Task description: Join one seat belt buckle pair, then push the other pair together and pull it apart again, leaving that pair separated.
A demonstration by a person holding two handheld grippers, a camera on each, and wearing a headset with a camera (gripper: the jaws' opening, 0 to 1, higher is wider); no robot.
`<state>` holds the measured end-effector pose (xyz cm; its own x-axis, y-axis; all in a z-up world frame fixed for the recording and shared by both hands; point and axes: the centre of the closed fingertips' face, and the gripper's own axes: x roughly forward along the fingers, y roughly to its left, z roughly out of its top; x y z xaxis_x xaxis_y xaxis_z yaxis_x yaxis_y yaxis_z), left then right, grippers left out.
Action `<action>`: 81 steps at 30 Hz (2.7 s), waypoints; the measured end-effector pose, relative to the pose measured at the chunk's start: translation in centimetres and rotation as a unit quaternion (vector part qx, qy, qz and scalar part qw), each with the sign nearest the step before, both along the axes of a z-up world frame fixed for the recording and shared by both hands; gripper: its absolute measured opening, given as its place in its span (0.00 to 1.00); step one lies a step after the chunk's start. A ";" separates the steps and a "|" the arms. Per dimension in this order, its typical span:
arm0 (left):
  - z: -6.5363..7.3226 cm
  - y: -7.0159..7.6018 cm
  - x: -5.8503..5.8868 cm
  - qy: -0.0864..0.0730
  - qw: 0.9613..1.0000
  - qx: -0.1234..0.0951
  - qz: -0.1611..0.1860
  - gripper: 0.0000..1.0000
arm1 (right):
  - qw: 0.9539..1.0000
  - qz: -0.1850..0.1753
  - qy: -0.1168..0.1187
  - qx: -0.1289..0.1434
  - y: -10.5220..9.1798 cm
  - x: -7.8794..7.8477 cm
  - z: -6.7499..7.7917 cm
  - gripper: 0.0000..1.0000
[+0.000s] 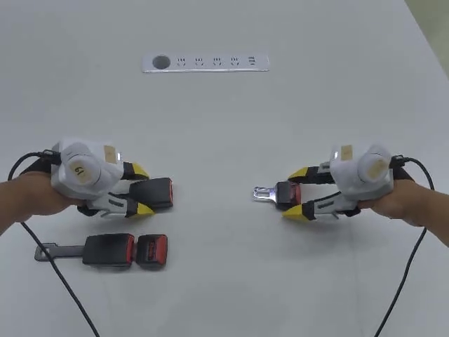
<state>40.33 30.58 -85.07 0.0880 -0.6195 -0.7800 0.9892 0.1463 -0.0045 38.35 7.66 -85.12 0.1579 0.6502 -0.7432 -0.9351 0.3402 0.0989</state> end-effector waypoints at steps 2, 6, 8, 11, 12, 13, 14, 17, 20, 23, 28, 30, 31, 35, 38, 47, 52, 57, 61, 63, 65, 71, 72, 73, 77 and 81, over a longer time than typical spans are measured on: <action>0.1 0.0 -0.1 -0.002 1.000 0.003 -0.012 0.36 | 1.000 0.000 0.000 -0.001 -0.1 0.2 0.0 0.38; 0.1 0.0 -0.2 -0.003 0.999 0.018 -0.034 0.35 | 1.000 0.015 0.000 -0.012 -0.2 0.1 0.1 0.38; 0.0 0.1 -0.1 -0.002 0.999 0.024 -0.042 0.35 | 1.000 0.018 0.003 -0.014 -0.2 0.2 0.1 0.37; 0.0 0.1 -0.2 -0.002 0.998 0.029 -0.050 0.35 | 1.000 0.022 0.005 -0.012 -0.3 0.3 0.1 0.37; 0.0 0.1 -0.2 -0.002 0.998 0.030 -0.051 0.35 | 1.000 0.022 0.006 -0.011 -0.3 0.3 0.0 0.37; 0.0 0.1 -0.2 -0.001 0.998 0.030 -0.052 0.35 | 1.000 0.022 0.006 -0.010 -0.3 0.2 0.1 0.37; 0.0 0.1 -0.2 -0.001 0.998 0.029 -0.052 0.35 | 1.000 0.020 0.007 -0.008 -0.3 0.2 0.0 0.37; -0.1 0.1 -0.2 0.002 0.998 0.032 -0.051 0.35 | 1.000 0.021 0.006 -0.009 -0.3 0.2 0.0 0.36; -0.1 0.1 -0.2 0.003 0.998 0.034 -0.053 0.35 | 1.000 0.018 0.007 -0.007 0.1 0.3 0.0 0.36; -0.1 0.0 -0.2 0.003 0.998 0.033 -0.053 0.35 | 1.000 0.021 0.002 -0.005 0.8 0.5 -0.1 0.36; -0.2 0.0 -0.3 0.005 0.998 0.037 -0.052 0.35 | 1.000 0.030 -0.001 0.002 2.0 0.9 -0.1 0.36; -0.2 -0.1 -0.3 0.005 0.998 0.037 -0.052 0.35 | 0.999 0.034 0.000 0.006 2.6 0.8 -0.1 0.36; -0.2 -0.1 -0.3 0.005 0.998 0.037 -0.052 0.35 | 0.999 0.036 -0.002 0.008 2.8 0.9 -0.1 0.36; -0.3 -0.1 -0.2 0.005 0.998 0.037 -0.051 0.35 | 0.999 0.040 -0.002 0.012 3.8 1.1 -0.3 0.36; -0.3 -0.1 -0.3 0.005 0.998 0.038 -0.052 0.35 | 0.999 0.045 -0.004 0.016 4.7 1.2 -0.4 0.36; -0.4 0.0 -0.3 0.004 0.998 0.039 -0.054 0.35 | 0.998 0.056 -0.005 0.030 7.4 0.9 -0.4 0.36; -0.4 -0.1 -0.3 0.004 0.997 0.042 -0.058 0.35 | 0.998 0.057 -0.004 0.035 8.3 1.1 -0.4 0.36; -0.4 0.0 -0.3 0.004 0.997 0.043 -0.059 0.35 | 0.997 0.058 -0.003 0.041 9.3 1.4 -0.5 0.36; -0.4 0.0 -0.3 0.004 0.997 0.042 -0.059 0.35 | 0.997 0.055 0.000 0.051 10.4 1.4 -0.4 0.36; -0.4 0.0 -0.3 0.004 0.997 0.040 -0.058 0.35 | 0.997 0.056 0.001 0.057 11.1 1.3 -0.4 0.36; -0.4 -0.1 -0.3 0.004 0.997 0.041 -0.059 0.35 | 0.997 0.059 -0.001 0.058 11.7 1.3 -0.4 0.36; -0.4 -0.1 -0.3 0.003 0.997 0.040 -0.061 0.35 | 0.995 0.061 -0.001 0.074 13.3 1.3 -0.4 0.36; -0.4 -0.1 -0.3 0.004 0.997 0.040 -0.061 0.35 | 0.995 0.062 -0.002 0.075 13.4 1.3 -0.5 0.36; -0.4 -0.1 -0.3 0.003 0.997 0.040 -0.061 0.35 | 0.995 0.064 -0.002 0.077 13.7 1.3 -0.6 0.36; -0.4 -0.2 -0.4 0.004 0.997 0.043 -0.063 0.35 | 0.994 0.068 -0.003 0.083 14.4 1.4 -0.6 0.36; -0.4 -0.2 -0.3 0.003 0.997 0.040 -0.063 0.35 | 0.994 0.079 -0.014 0.077 14.9 1.6 -0.7 0.36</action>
<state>39.98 30.40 -85.43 0.0079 -0.5604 -0.8282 0.9998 0.0206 -0.0044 39.97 22.61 -85.84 0.0649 0.7739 -0.6300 -0.9787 0.1727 0.1114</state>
